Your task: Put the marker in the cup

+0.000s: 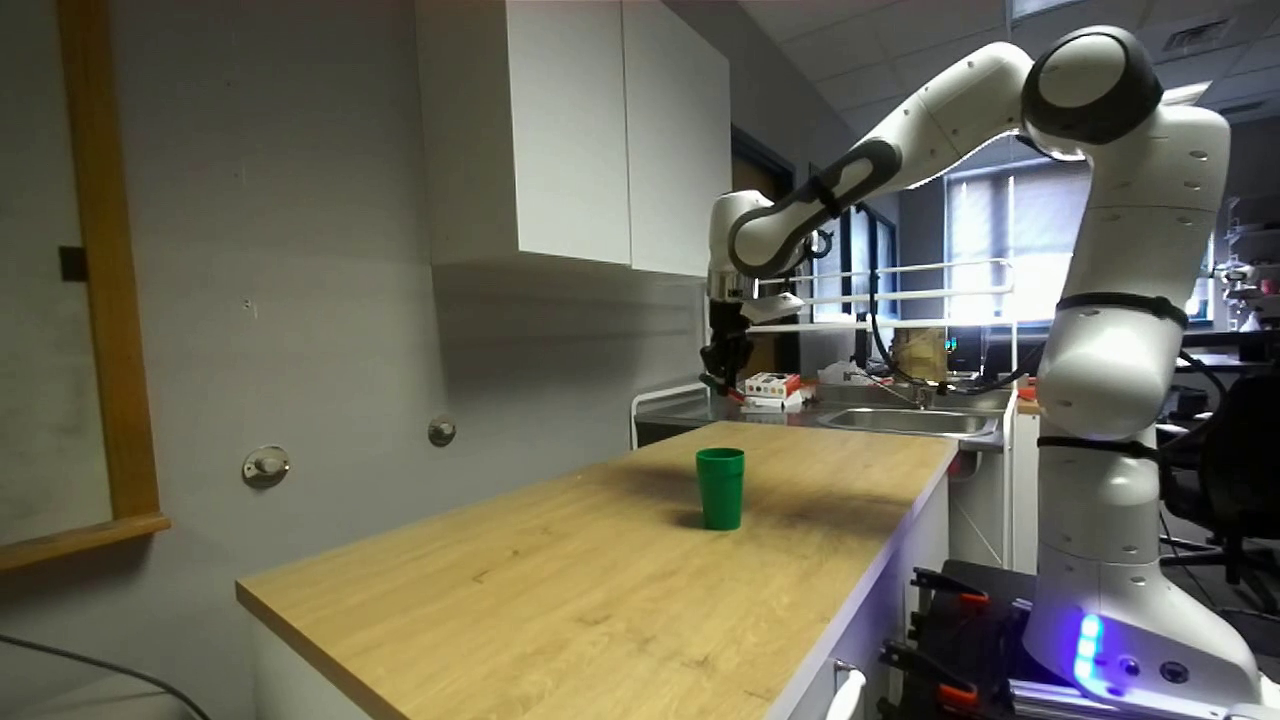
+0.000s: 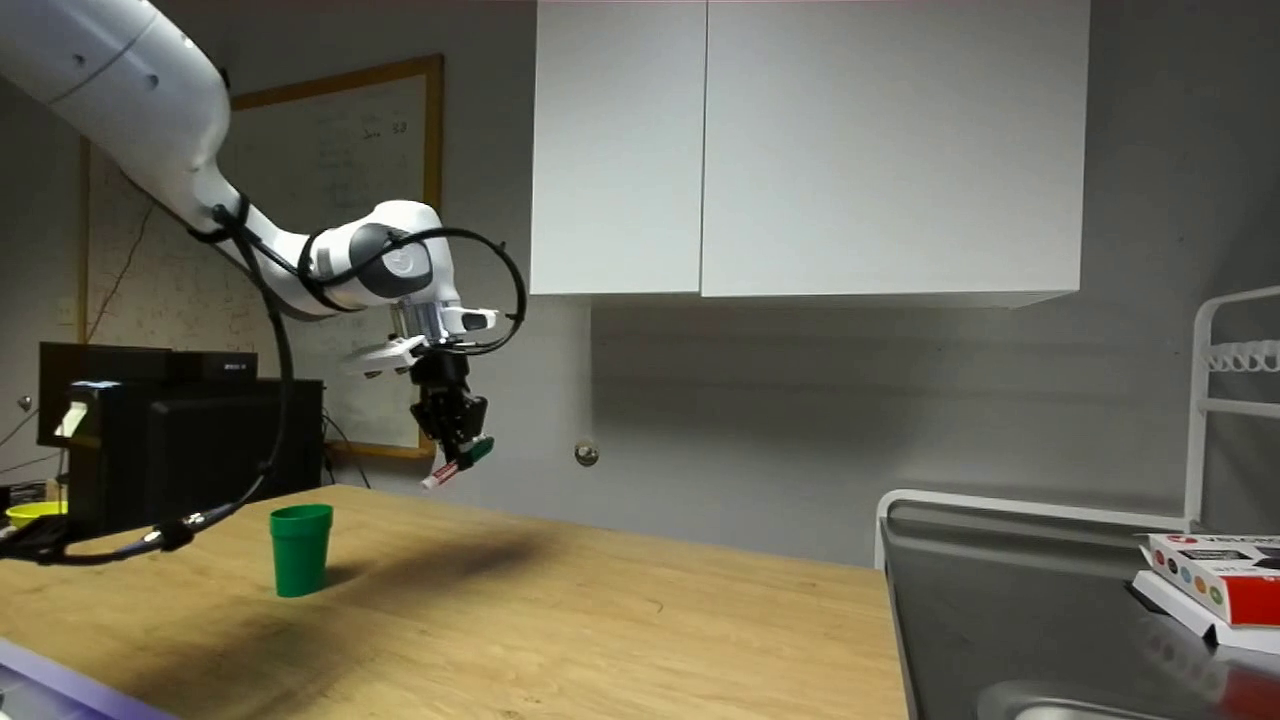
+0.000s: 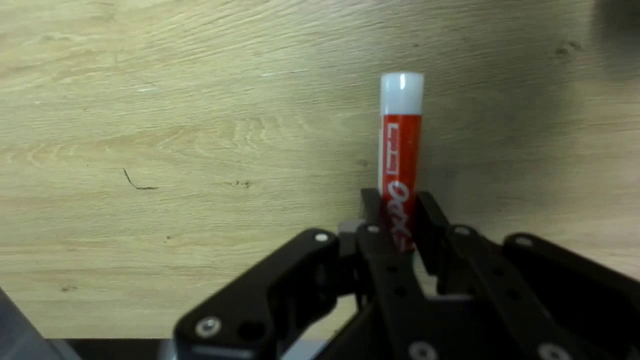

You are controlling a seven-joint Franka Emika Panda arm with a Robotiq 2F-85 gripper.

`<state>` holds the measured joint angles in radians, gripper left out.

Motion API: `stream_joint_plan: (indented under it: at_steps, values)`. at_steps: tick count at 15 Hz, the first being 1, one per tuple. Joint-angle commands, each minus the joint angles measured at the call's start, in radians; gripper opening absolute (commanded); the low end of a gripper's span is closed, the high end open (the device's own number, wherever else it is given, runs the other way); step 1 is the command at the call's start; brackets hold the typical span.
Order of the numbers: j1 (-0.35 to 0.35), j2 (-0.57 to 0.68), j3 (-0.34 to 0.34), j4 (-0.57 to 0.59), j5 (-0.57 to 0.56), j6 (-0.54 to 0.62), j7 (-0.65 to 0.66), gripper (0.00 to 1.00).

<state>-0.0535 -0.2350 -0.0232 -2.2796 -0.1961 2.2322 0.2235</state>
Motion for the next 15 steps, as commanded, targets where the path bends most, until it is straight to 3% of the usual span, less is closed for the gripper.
stream_joint_plan:
  at_steps: [1,6,10,12,15]
  values:
    - [0.000,-0.139,0.068,-0.112,-0.030,-0.040,0.127,0.07]
    - [0.027,-0.208,0.132,-0.117,-0.011,-0.403,0.093,0.07]
    - [0.081,-0.234,0.127,-0.098,0.023,-0.663,-0.033,0.07]
    - [0.109,-0.252,0.130,-0.096,0.020,-0.747,-0.100,0.07]
    - [0.161,-0.272,0.144,-0.097,-0.006,-0.781,-0.202,0.06]
